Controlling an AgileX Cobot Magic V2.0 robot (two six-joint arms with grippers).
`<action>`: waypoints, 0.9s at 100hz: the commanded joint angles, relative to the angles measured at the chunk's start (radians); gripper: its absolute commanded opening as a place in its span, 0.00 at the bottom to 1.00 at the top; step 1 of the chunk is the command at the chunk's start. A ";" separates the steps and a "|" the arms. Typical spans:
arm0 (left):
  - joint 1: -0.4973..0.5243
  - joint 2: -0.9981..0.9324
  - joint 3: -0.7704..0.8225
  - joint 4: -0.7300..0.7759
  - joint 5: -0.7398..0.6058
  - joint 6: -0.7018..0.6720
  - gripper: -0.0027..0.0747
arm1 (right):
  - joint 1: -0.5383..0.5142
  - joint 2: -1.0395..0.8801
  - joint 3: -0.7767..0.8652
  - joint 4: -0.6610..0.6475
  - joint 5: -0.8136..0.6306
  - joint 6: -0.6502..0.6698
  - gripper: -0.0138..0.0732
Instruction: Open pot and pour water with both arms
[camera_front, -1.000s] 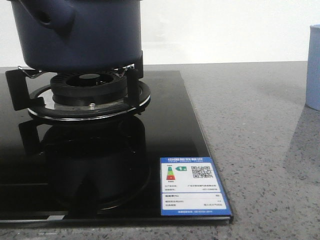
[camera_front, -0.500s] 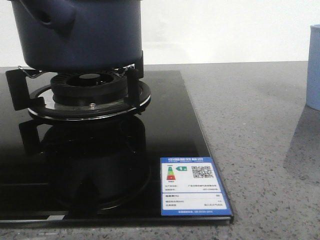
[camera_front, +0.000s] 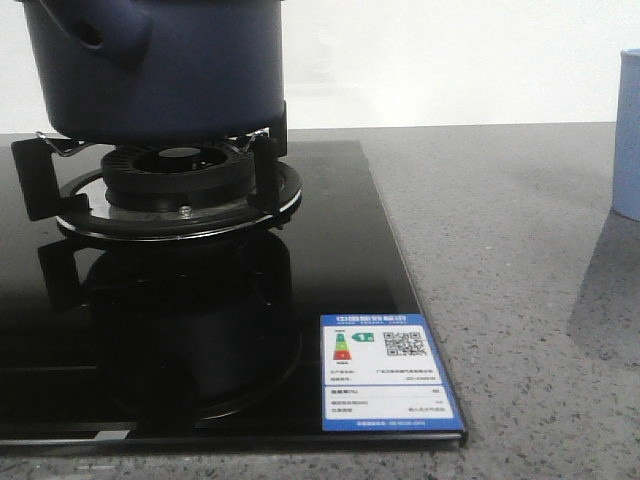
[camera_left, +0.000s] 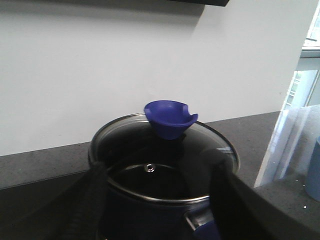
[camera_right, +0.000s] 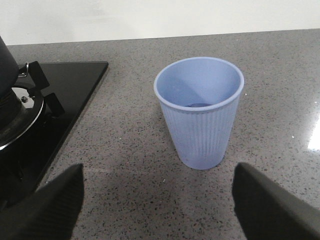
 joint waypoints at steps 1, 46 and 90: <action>-0.047 0.070 -0.069 0.012 -0.102 0.000 0.69 | 0.002 0.014 -0.036 0.006 -0.075 -0.013 0.83; -0.097 0.446 -0.238 0.059 -0.226 0.000 0.74 | 0.002 0.014 -0.036 0.012 -0.071 -0.013 0.83; -0.097 0.603 -0.347 0.063 -0.294 0.000 0.75 | 0.002 0.014 -0.036 0.014 -0.071 -0.013 0.83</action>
